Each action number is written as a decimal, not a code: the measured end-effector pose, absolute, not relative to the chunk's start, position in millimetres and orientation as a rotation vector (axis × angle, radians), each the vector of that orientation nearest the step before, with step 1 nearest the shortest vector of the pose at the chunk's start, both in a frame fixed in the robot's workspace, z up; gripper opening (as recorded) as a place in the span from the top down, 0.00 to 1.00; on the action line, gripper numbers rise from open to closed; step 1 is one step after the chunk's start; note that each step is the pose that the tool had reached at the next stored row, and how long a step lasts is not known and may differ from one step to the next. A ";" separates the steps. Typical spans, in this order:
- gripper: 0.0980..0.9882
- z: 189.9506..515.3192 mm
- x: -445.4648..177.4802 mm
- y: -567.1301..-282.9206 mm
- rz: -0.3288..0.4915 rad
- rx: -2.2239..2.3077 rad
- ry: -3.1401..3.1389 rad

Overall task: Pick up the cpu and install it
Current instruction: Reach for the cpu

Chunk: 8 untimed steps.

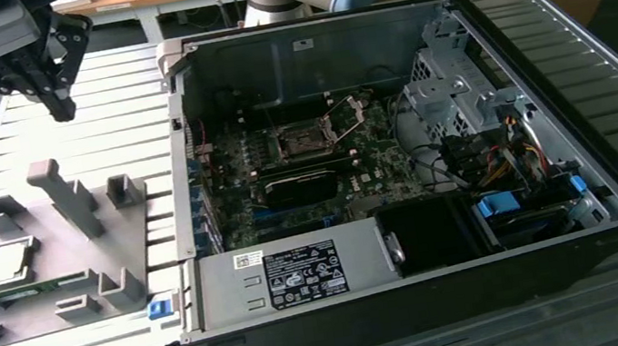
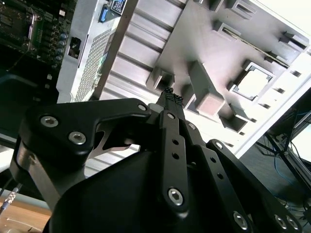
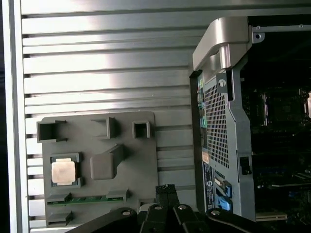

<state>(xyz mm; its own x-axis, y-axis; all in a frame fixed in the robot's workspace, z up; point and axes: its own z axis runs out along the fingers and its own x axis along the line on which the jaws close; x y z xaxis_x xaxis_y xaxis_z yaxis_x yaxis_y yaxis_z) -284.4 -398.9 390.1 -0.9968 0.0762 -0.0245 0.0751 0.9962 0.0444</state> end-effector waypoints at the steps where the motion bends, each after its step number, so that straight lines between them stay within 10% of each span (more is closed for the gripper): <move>1: 0.99 390.0 -285.3 -398.9 0.068 0.118 3.112; 8: 0.99 389.6 -291.2 -398.9 0.068 0.118 3.112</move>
